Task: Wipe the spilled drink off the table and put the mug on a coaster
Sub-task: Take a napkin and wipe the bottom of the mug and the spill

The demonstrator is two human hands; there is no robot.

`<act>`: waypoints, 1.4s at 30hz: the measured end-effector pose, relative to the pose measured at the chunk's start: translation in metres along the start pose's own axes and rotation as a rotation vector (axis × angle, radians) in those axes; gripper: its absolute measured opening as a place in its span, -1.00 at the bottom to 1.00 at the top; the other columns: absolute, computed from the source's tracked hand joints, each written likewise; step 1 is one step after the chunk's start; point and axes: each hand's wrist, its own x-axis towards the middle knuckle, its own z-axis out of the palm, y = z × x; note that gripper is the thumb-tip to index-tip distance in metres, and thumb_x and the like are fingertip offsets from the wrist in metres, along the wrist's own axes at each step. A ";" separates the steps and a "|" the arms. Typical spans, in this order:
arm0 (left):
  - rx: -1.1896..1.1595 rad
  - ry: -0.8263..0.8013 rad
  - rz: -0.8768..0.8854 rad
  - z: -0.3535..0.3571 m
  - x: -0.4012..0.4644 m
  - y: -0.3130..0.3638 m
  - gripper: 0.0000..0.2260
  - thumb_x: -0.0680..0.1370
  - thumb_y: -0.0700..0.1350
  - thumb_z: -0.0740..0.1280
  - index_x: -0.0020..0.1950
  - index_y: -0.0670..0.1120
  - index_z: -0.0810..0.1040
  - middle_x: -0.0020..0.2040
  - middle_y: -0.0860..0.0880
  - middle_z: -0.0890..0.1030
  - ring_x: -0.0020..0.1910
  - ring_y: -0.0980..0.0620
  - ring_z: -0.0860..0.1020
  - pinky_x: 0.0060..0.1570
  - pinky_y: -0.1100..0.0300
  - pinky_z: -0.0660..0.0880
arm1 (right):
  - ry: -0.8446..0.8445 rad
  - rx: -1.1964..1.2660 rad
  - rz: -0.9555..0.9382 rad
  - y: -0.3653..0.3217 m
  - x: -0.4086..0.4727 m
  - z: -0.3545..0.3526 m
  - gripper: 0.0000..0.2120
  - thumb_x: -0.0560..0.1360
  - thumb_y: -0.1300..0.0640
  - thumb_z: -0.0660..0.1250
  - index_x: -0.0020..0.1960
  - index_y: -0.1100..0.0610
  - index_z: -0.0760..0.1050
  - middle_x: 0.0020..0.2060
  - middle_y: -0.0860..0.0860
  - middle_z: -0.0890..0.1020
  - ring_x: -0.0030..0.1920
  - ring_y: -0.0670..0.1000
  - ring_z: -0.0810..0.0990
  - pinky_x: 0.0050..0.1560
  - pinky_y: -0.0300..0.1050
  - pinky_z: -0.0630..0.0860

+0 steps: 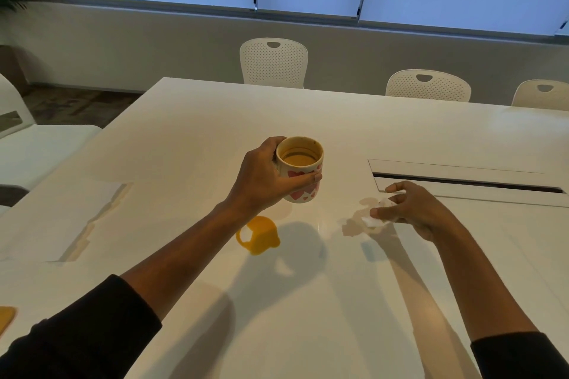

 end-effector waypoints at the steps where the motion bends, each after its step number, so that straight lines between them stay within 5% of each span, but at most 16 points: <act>1: 0.000 0.000 -0.002 0.000 0.000 -0.001 -0.26 0.31 0.34 0.47 0.36 -0.04 0.49 0.24 0.04 0.64 0.11 0.05 0.62 -0.04 0.41 0.59 | 0.013 -0.018 -0.003 -0.004 0.003 -0.001 -0.29 0.18 0.30 0.76 0.22 0.18 0.50 0.10 0.24 0.64 0.01 0.23 0.72 -0.19 -0.05 0.72; 8: 0.010 0.008 -0.010 0.002 0.001 -0.003 -0.24 0.29 0.37 0.46 0.36 -0.03 0.49 0.23 0.07 0.63 0.09 0.08 0.62 -0.04 0.40 0.61 | 0.137 -0.290 -0.119 -0.019 0.026 0.013 -0.55 0.24 0.27 0.75 -0.02 0.25 0.58 -0.13 0.15 0.69 -0.44 0.05 0.74 -0.48 -0.25 0.59; 12: 0.015 0.013 -0.016 0.003 0.001 -0.006 -0.24 0.29 0.38 0.47 0.35 -0.02 0.49 0.22 0.09 0.63 0.08 0.10 0.62 -0.06 0.45 0.58 | 0.155 -0.651 -0.265 -0.019 0.047 0.035 -0.73 0.49 0.27 0.53 0.10 0.12 0.51 -0.02 0.12 0.64 -0.13 0.11 0.67 -0.32 -0.16 0.52; 15: 0.025 0.016 -0.020 0.003 0.002 -0.009 -0.24 0.29 0.37 0.47 0.36 -0.02 0.49 0.22 0.09 0.63 0.08 0.10 0.62 -0.07 0.49 0.57 | 0.145 -0.766 -0.445 -0.017 0.055 0.058 -0.68 0.51 0.33 0.44 0.21 0.20 0.45 -0.15 0.14 0.62 -0.16 0.19 0.63 -0.28 -0.11 0.44; 19: 0.029 0.008 -0.026 0.004 0.002 -0.012 -0.24 0.29 0.40 0.46 0.35 -0.01 0.48 0.19 0.17 0.59 0.06 0.13 0.61 -0.08 0.52 0.55 | 0.120 -0.805 -0.586 -0.007 0.064 0.086 -0.82 0.46 0.25 0.54 -0.15 0.36 0.60 -0.23 0.25 0.68 -0.18 0.29 0.64 -0.26 -0.02 0.41; 22: 0.033 0.007 -0.034 0.005 0.002 -0.013 -0.24 0.28 0.41 0.46 0.35 0.01 0.48 0.17 0.21 0.57 0.03 0.16 0.61 -0.10 0.54 0.53 | 0.074 -0.756 -0.623 0.001 0.068 0.102 -0.80 0.50 0.21 0.56 -0.19 0.35 0.68 -0.20 0.24 0.69 -0.17 0.23 0.65 -0.16 0.06 0.53; 26: 0.054 0.016 -0.027 0.005 0.002 -0.017 -0.23 0.29 0.40 0.47 0.36 0.00 0.48 0.22 0.11 0.62 0.07 0.11 0.61 -0.08 0.52 0.55 | 0.001 -0.767 -0.767 0.010 0.058 0.127 -0.85 0.53 0.22 0.54 0.03 0.29 0.76 -0.07 0.18 0.76 -0.10 0.16 0.72 -0.07 -0.04 0.64; 33: 0.042 0.015 -0.023 0.005 0.002 -0.018 -0.22 0.30 0.37 0.47 0.37 -0.04 0.48 0.25 0.05 0.63 0.11 0.08 0.62 -0.01 0.40 0.61 | -0.218 -0.733 -0.925 0.042 0.024 0.119 -0.80 0.49 0.29 0.57 0.09 0.14 0.78 -0.04 0.06 0.75 -0.09 0.01 0.70 -0.07 -0.25 0.64; 38: 0.036 0.013 -0.025 0.005 0.001 -0.016 -0.22 0.29 0.38 0.47 0.37 -0.03 0.48 0.24 0.06 0.63 0.10 0.07 0.62 -0.03 0.38 0.62 | -0.374 -0.754 -0.924 0.059 -0.007 0.094 -0.64 0.47 0.46 0.45 0.10 0.08 0.78 0.02 -0.02 0.76 -0.03 -0.10 0.69 -0.01 -0.42 0.57; 42: 0.027 0.003 -0.026 0.008 0.000 -0.013 -0.21 0.27 0.41 0.46 0.35 -0.02 0.49 0.19 0.13 0.62 0.07 0.11 0.62 -0.06 0.44 0.59 | -0.489 -0.745 -0.734 0.041 -0.003 0.058 -0.75 0.45 0.37 0.54 0.04 0.09 0.79 -0.01 -0.07 0.78 -0.05 -0.14 0.73 0.03 -0.23 0.64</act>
